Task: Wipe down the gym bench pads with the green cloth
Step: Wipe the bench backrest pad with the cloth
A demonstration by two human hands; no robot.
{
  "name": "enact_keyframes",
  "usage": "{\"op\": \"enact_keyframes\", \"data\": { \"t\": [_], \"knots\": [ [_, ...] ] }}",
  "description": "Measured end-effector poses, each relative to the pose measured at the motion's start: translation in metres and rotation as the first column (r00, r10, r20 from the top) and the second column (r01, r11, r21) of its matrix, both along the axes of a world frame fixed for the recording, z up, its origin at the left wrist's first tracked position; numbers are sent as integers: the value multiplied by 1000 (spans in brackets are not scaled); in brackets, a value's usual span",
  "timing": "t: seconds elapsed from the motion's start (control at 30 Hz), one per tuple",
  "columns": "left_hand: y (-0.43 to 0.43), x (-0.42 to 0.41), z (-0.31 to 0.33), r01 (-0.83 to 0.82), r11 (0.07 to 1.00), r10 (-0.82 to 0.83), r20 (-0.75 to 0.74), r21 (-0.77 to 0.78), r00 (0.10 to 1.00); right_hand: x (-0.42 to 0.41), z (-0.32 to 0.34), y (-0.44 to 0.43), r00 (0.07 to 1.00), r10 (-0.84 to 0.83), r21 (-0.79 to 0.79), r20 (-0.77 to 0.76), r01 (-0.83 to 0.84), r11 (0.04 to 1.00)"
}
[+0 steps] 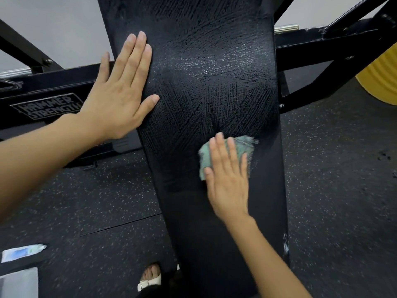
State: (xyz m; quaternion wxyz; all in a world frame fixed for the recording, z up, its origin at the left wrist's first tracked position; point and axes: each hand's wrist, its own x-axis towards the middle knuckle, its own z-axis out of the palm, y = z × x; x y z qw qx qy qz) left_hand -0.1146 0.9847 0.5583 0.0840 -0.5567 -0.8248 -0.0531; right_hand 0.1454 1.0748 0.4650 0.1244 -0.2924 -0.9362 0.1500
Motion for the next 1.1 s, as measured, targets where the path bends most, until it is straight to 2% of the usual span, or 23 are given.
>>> {"op": "enact_keyframes", "data": {
  "t": [0.17,0.27,0.53,0.67,0.73,0.8,0.9,1.0,1.1],
  "knots": [
    [-1,0,0,9,1000,-9,-4,11,1000,-13,4,0,950,-300,-122,-88,289,950],
    [-3,2,-2,17,1000,-17,3,17,1000,-34,7,-31,918,-382,-165,-110,362,917],
    [-12,12,-11,52,998,-52,-11,27,999,-67,5,-114,988,-133,-104,-79,124,987],
    [-16,19,-17,91,995,-90,-45,31,995,-49,-4,-106,997,28,-60,-71,-33,998],
    [-19,24,-21,141,990,-139,-78,26,987,-38,-5,-94,996,51,-48,-69,-55,997],
    [-23,31,-26,195,981,-192,-104,17,976,-31,-6,-77,998,-3,-41,-69,0,999],
    [-30,37,-34,229,974,-227,-107,3,968,-14,-7,-39,982,-177,-46,-63,174,984],
    [-33,38,-36,244,970,-242,-126,0,962,1,-7,-10,923,-375,-111,-87,365,924],
    [-32,36,-37,260,966,-258,-135,-5,957,-12,-7,-19,854,-503,-170,-136,480,861]
  ]
}}
